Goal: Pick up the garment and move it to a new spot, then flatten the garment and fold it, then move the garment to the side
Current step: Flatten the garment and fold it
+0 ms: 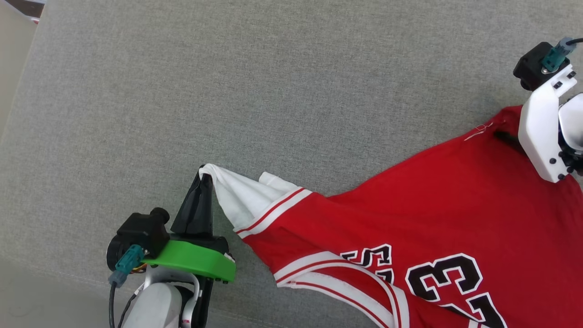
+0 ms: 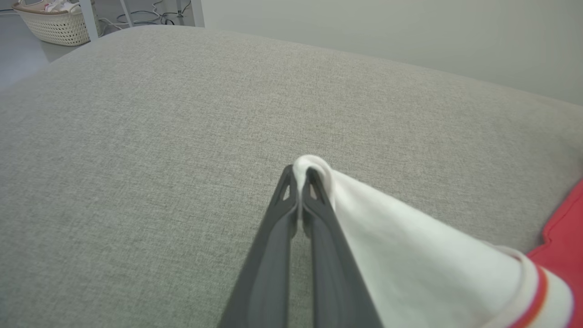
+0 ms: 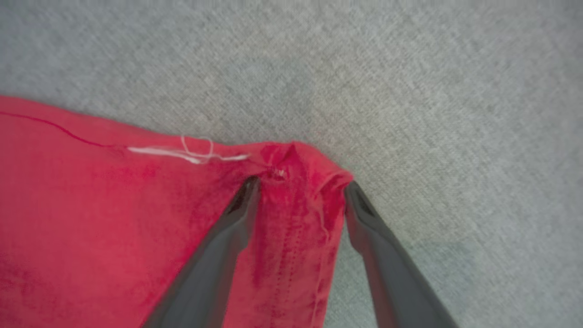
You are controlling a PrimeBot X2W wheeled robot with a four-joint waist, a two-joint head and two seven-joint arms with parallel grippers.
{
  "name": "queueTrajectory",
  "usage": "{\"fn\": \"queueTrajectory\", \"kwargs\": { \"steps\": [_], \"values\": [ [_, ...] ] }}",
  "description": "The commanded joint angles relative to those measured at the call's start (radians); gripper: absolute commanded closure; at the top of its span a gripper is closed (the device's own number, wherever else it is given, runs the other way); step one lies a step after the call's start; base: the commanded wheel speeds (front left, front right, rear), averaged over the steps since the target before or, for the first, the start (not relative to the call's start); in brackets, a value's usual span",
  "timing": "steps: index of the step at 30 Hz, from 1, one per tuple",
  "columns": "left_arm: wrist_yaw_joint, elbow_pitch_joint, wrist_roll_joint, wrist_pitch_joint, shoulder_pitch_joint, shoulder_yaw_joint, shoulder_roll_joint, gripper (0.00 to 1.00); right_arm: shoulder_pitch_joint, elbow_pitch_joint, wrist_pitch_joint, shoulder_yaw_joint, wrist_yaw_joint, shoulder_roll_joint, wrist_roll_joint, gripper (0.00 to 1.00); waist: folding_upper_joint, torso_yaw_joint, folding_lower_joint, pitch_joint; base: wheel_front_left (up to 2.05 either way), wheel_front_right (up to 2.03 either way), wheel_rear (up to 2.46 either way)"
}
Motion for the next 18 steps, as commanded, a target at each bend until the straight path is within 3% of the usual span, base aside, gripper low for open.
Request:
{"fn": "queueTrajectory", "kwargs": {
  "steps": [1,9,18],
  "values": [
    [-0.006,0.005,0.012,-0.005,-0.018,0.005,-0.003,1.00,0.034,0.041,-0.022,0.046,-0.002,0.023,0.006,1.00,0.0000,-0.009,0.0000,-0.011,0.00,0.00,0.00],
    [-0.015,0.018,0.012,-0.006,0.000,0.030,0.020,1.00,0.004,0.063,-0.247,0.036,-0.002,0.052,0.068,1.00,0.0000,-0.070,0.0000,-0.116,0.00,0.00,0.00],
    [-0.033,-0.082,0.022,0.039,-0.064,0.059,0.105,1.00,0.036,0.001,-0.457,-0.049,-0.002,0.018,0.137,1.00,0.0000,-0.153,0.0000,-0.260,0.00,0.00,0.00]
  ]
}}
